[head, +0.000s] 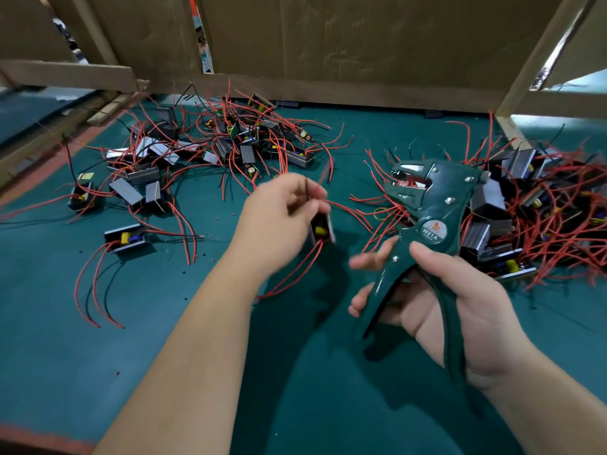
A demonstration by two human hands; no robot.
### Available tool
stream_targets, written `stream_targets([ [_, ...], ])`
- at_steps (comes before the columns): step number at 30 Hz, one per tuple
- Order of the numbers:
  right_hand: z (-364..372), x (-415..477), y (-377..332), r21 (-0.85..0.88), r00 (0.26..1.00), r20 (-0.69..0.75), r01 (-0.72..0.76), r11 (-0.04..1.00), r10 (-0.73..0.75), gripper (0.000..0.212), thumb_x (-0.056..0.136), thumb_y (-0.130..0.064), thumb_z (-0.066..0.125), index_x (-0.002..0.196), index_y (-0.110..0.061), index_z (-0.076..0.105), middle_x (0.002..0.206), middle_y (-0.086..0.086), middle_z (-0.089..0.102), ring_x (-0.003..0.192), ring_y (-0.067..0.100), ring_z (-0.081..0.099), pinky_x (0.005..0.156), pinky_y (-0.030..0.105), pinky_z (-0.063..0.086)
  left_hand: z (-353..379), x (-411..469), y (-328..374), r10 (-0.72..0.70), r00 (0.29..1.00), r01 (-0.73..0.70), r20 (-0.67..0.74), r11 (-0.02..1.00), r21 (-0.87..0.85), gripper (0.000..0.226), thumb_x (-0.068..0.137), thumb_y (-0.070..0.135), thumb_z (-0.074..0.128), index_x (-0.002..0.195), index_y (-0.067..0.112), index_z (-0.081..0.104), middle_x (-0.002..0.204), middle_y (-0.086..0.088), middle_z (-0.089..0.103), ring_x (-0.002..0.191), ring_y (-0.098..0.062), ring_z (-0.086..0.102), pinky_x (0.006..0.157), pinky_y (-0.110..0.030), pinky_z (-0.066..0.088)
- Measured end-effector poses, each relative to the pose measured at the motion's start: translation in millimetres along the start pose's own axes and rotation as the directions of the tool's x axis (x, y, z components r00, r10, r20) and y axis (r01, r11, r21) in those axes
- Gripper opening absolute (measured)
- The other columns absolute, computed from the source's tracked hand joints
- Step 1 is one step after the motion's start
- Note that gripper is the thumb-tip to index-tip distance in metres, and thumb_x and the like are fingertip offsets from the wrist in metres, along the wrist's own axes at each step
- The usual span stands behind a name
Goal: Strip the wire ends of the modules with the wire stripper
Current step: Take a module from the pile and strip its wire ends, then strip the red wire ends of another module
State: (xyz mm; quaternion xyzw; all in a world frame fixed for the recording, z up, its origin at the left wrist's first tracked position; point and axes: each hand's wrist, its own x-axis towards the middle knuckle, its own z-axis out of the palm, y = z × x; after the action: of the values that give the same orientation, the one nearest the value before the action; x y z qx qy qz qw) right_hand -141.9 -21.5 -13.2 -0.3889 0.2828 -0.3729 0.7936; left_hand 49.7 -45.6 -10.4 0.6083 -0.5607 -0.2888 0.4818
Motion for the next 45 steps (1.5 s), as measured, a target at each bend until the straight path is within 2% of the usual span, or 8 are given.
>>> stream_targets([
  [5, 0, -3, 1, 0.006, 0.976, 0.163, -0.146, 0.989, 0.143, 0.069, 0.059, -0.041, 0.082, 0.115, -0.002, 0.065, 0.088, 0.031, 0.057, 0.072, 0.041, 0.062, 0.072, 0.054, 0.052, 2, 0, 5, -0.177, 0.984, 0.142, -0.026, 0.860, -0.489, 0.015, 0.088, -0.001, 0.061, 0.083, 0.013, 0.060, 0.079, -0.004, 0.068, 0.073, -0.006, 0.067, 0.068, -0.021, 0.057],
  [14, -3, 2, 4, 0.003, 0.994, 0.023, 0.111, 0.994, -0.112, 0.052, 0.069, -0.017, 0.068, 0.119, -0.005, 0.064, 0.111, 0.020, 0.066, 0.068, 0.037, 0.062, 0.065, 0.052, 0.052, 7, -3, 11, -0.055, 0.998, 0.056, 0.019, 0.841, -0.538, 0.011, 0.090, 0.001, 0.059, 0.091, 0.012, 0.061, 0.088, -0.004, 0.069, 0.083, -0.012, 0.068, 0.068, -0.026, 0.058],
  [19, -9, 4, -9, -0.058, 0.953, -0.144, 0.262, 0.963, -0.268, 0.042, 0.068, -0.021, 0.066, 0.109, -0.017, 0.062, 0.102, 0.013, 0.067, 0.066, 0.038, 0.064, 0.065, 0.054, 0.054, -26, 6, -11, 0.222, 0.819, -0.022, -0.529, 0.934, 0.357, 0.023, 0.083, 0.010, 0.054, 0.099, 0.020, 0.067, 0.104, -0.005, 0.065, 0.095, -0.019, 0.058, 0.087, -0.029, 0.043],
  [23, -14, 2, -20, -0.121, 0.982, -0.168, 0.066, 0.990, -0.086, 0.035, 0.070, -0.026, 0.058, 0.105, -0.030, 0.058, 0.113, 0.026, 0.062, 0.061, 0.040, 0.063, 0.058, 0.054, 0.053, -45, 14, -32, -0.170, 0.821, 0.435, -0.544, 0.804, 0.405, 0.036, 0.091, 0.025, 0.047, 0.125, 0.035, 0.054, 0.128, -0.013, 0.052, 0.124, -0.034, 0.037, 0.101, -0.039, 0.027],
  [36, -20, -14, -44, 0.088, 0.991, 0.125, -0.046, 0.995, 0.035, 0.063, 0.047, -0.022, 0.082, 0.100, 0.000, 0.056, 0.115, 0.039, 0.057, 0.063, 0.050, 0.061, 0.063, 0.060, 0.052, -34, 26, -54, -0.271, 0.907, 0.419, -0.321, 0.642, 0.642, 0.048, 0.094, 0.031, 0.037, 0.142, 0.032, 0.039, 0.149, 0.003, 0.038, 0.139, -0.020, 0.026, 0.112, -0.050, 0.007],
  [40, -22, -14, -47, 0.018, 0.992, 0.083, -0.102, 0.995, 0.100, 0.063, 0.043, -0.029, 0.085, 0.094, 0.000, 0.064, 0.113, 0.041, 0.057, 0.063, 0.048, 0.062, 0.061, 0.056, 0.054, -36, 28, -51, -0.169, 0.866, 0.401, -0.470, 0.795, 0.455, 0.039, 0.091, 0.030, 0.048, 0.128, 0.032, 0.057, 0.125, 0.004, 0.061, 0.118, -0.017, 0.050, 0.106, -0.041, 0.025],
  [42, -23, -12, -47, -0.041, 0.979, -0.036, -0.200, 0.979, 0.199, 0.075, 0.037, -0.032, 0.083, 0.102, -0.003, 0.058, 0.107, 0.040, 0.060, 0.060, 0.045, 0.063, 0.057, 0.051, 0.056, -35, 28, -43, -0.172, 0.842, 0.245, -0.512, 0.966, 0.079, 0.031, 0.092, 0.023, 0.055, 0.121, 0.025, 0.064, 0.115, 0.006, 0.066, 0.103, -0.004, 0.060, 0.103, -0.028, 0.038],
  [45, -23, -10, -47, -0.098, 0.966, -0.135, -0.236, 0.967, 0.222, 0.065, 0.047, -0.028, 0.064, 0.104, -0.002, 0.049, 0.103, 0.039, 0.062, 0.059, 0.042, 0.063, 0.055, 0.049, 0.057, -36, 27, -28, -0.252, 0.843, -0.019, -0.474, 0.868, -0.496, 0.018, 0.094, 0.009, 0.055, 0.105, 0.012, 0.069, 0.096, 0.003, 0.072, 0.086, -0.001, 0.064, 0.080, -0.013, 0.044],
])
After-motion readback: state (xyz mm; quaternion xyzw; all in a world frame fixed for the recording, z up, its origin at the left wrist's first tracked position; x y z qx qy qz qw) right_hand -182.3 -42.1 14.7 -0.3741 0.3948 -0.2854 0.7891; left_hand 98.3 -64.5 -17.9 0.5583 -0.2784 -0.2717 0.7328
